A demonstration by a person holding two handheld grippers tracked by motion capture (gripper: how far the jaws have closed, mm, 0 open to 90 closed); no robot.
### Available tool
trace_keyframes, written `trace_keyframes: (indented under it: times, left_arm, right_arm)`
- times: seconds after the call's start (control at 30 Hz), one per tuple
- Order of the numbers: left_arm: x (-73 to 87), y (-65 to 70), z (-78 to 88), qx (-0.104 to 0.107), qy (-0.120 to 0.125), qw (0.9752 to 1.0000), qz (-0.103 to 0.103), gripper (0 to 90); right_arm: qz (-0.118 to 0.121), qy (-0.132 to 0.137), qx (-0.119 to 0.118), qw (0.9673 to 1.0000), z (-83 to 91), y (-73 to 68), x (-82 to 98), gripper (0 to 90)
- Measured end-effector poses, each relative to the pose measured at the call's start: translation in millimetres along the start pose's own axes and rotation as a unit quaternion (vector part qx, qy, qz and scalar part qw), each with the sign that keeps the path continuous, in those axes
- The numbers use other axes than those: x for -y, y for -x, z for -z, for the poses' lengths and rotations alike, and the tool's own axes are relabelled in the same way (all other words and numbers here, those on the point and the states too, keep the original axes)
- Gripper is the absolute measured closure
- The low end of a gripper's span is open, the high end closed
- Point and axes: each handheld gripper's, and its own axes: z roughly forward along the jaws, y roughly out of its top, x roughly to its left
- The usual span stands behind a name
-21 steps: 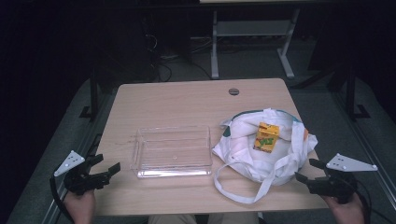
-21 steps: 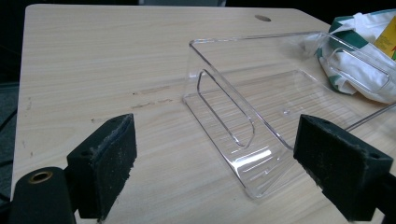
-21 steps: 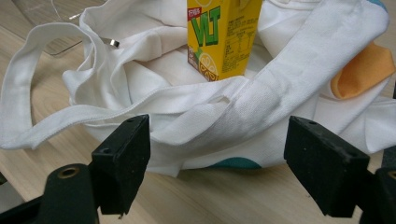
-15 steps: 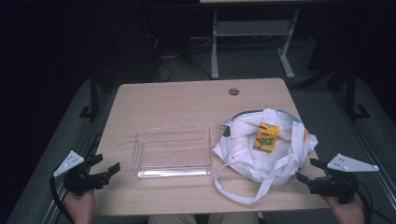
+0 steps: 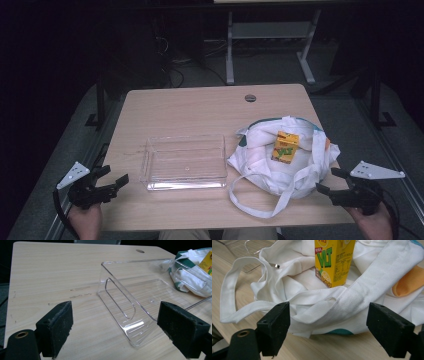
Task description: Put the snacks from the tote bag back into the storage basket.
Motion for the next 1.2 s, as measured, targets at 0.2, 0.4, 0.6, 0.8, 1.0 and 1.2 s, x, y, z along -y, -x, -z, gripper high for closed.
trace_keyframes:
  times: [0.2, 0.4, 0.6, 0.8, 1.0, 1.2]
  left_arm:
    - [0.1, -1.5, 1.3, -0.002, 0.001, 1.0000, 0.000, 12.7]
    - [0.1, -1.5, 2.3, -0.003, 0.002, 1.0000, 0.000, 12.7]
    - [0.1, -2.1, 2.8, -0.002, 0.003, 1.0000, -0.001, 12.7]
    - [0.3, -2.5, 3.3, -0.002, 0.004, 1.0000, 0.004, 12.7]
    - [0.4, -3.5, 3.4, -0.001, 0.006, 0.9999, 0.008, 12.7]
    - [0.2, -3.4, 3.5, -0.002, 0.006, 1.0000, 0.006, 12.7]
  right_arm:
    - [0.004, -0.015, -0.014, 0.9998, -0.4, 2.6, -10.2, 15.8]
    - [0.006, -0.022, -0.019, 0.9996, -1.7, 4.6, -16.8, 15.7]
    - [0.012, -0.030, -0.024, 0.9992, -5.6, 5.2, -23.2, 15.6]
    - [0.021, -0.032, -0.028, 0.9989, -7.2, 7.7, -32.0, 15.3]
    - [0.033, -0.041, -0.029, 0.9982, -9.6, 7.9, -42.1, 13.9]
    - [0.041, -0.049, -0.038, 0.9972, -15.0, 9.3, -50.8, 14.1]
